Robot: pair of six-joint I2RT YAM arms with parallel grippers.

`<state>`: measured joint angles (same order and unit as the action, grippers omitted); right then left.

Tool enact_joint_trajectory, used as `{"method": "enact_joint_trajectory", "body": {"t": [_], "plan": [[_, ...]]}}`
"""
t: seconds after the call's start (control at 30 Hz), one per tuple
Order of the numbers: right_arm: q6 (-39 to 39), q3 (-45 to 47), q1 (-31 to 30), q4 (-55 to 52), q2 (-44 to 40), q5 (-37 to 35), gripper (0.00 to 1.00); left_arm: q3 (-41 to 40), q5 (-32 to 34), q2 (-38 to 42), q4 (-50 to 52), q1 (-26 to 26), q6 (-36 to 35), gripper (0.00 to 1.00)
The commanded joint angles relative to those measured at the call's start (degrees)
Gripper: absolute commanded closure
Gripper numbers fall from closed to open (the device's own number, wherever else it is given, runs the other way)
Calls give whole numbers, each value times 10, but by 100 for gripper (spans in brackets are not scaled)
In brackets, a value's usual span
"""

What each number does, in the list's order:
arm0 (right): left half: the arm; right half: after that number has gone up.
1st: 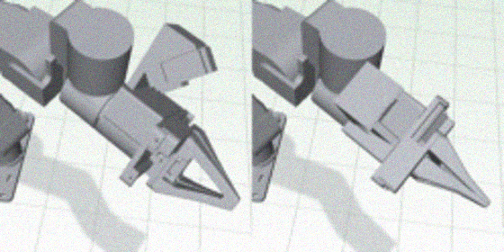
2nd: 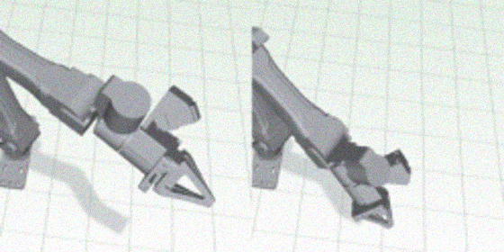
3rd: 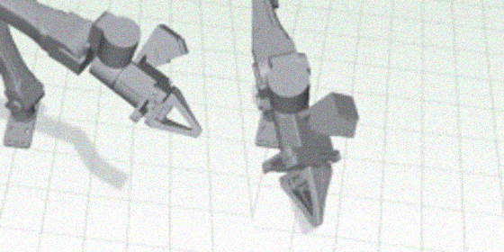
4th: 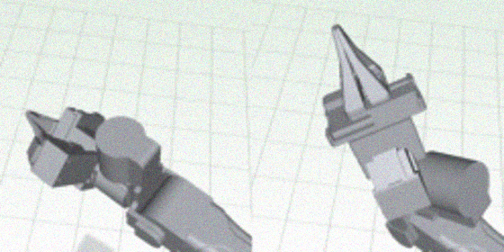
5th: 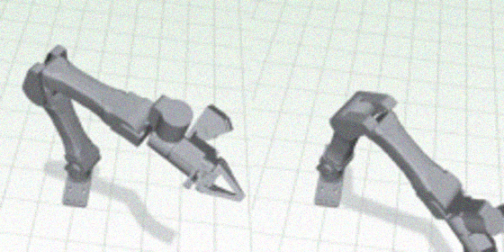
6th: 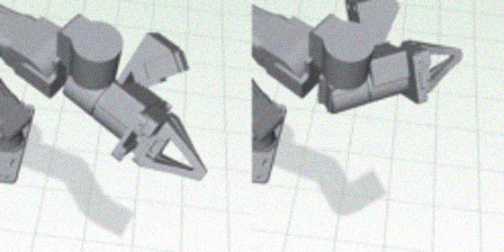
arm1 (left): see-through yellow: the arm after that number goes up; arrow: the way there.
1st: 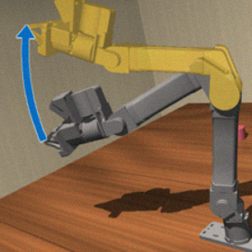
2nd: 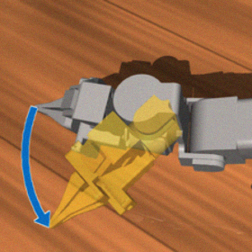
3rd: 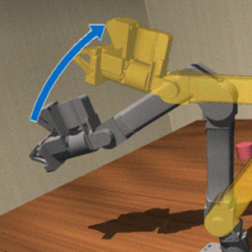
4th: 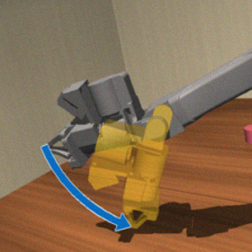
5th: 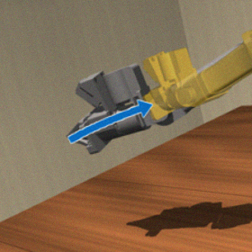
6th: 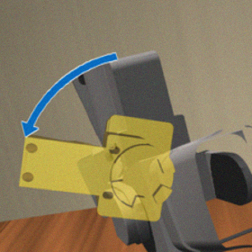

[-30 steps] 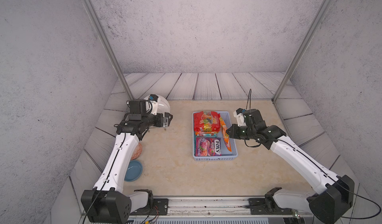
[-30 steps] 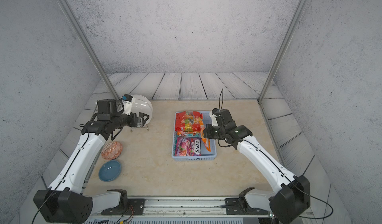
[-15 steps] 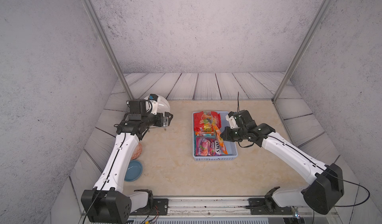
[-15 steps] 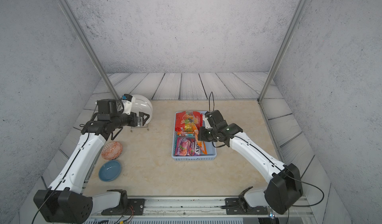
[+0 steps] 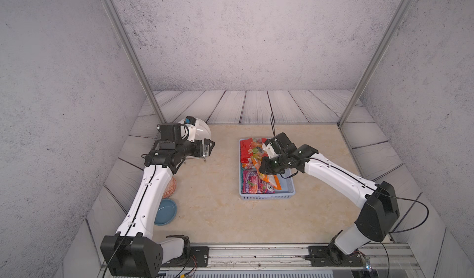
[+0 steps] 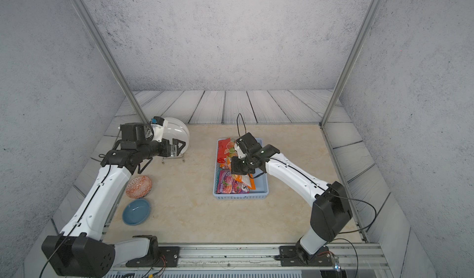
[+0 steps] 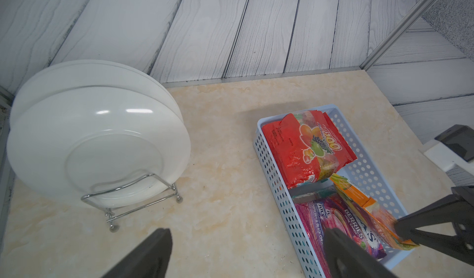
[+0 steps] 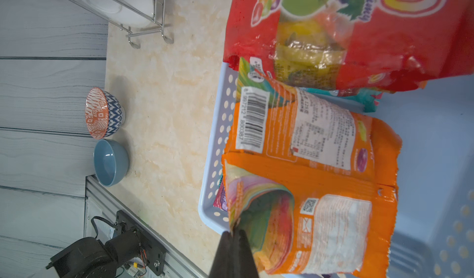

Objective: Put the candies in the basket
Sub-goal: Place the candy in the basket.

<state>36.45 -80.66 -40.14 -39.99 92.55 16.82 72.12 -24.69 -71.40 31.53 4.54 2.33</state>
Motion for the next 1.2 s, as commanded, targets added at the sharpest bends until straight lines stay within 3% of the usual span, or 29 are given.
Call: {"method": "enact_joint_trajectory", "body": {"t": [0.0, 0.07, 0.17, 0.43, 0.6, 1.0, 1.1, 1.17], "plan": [[-32, -37, -19, -24, 27, 18, 69, 1, -2, 9, -3, -1, -8, 2], [-52, -64, -21, -46, 38, 17, 56, -7, -2, 9, -11, -1, -7, 2], [-61, -79, -14, -66, 22, -42, 49, 4, -8, 8, 2, -1, -3, 2], [-74, 23, 32, -17, -7, -141, 43, 6, -11, 5, 1, -2, -1, 2], [-72, 11, 76, -32, 39, -119, 42, -6, -7, 4, -10, -2, -2, 2], [7, 22, 158, 10, 132, 44, 39, 7, -9, 2, 2, -3, -4, 2], [25, 37, 161, 34, 145, 76, 46, -3, -6, 0, -8, -3, -4, 2], [35, 42, 161, 39, 146, 102, 55, 7, -10, -1, 1, -3, -1, 2]]}}
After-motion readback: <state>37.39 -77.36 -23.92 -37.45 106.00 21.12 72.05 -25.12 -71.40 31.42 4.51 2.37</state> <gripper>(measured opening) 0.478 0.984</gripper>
